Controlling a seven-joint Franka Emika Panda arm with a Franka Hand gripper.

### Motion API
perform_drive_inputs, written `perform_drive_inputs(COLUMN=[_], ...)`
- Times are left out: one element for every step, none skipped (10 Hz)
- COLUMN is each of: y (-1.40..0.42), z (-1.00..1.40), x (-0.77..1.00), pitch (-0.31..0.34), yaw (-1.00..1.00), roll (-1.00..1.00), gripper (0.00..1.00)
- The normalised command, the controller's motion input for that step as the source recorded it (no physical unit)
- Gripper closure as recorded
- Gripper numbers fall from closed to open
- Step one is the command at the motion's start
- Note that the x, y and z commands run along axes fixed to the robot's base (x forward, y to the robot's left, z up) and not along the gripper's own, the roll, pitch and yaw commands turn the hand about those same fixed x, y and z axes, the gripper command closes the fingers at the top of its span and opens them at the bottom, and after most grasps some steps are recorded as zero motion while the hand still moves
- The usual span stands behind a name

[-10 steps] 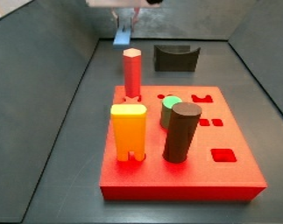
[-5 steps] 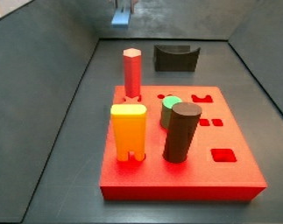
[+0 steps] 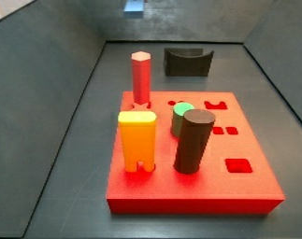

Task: Pick up the double-square object. Move up. Rotate the double-square object. Place the double-square object on the fixture. Regrasp the double-square object. Move to above the board. Insert the double-square object.
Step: Place the double-square object on the fixture.

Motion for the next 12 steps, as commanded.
perform_drive_inputs(y=[-0.21, -0.2, -0.18, -0.17, -0.16, -0.14, -0.13, -0.13, -0.11, -0.09, -0.08, -0.08], z=[-0.06, -0.06, -0.06, -0.06, -0.06, -0.05, -0.05, -0.05, -0.05, -0.04, -0.04, -0.04], x=[1.0, 1.0, 1.0, 1.0, 1.0, 1.0, 1.0, 1.0, 1.0, 1.0, 1.0, 1.0], pitch=[-0.054, -0.026, -0.014, -0.004, 0.013, 0.025, 0.045, 0.055, 0.073, 0.085, 0.102, 0.109], yaw=[0.09, 0.06, 0.05, 0.04, 0.04, 0.03, 0.03, 0.03, 0.03, 0.03, 0.04, 0.04], roll=[-0.07, -0.06, -0.05, -0.04, -0.03, -0.01, 0.01, 0.02, 0.03, 0.05, 0.06, 0.07], gripper=[1.0, 1.0, 1.0, 1.0, 1.0, 1.0, 1.0, 1.0, 1.0, 1.0, 1.0, 1.0])
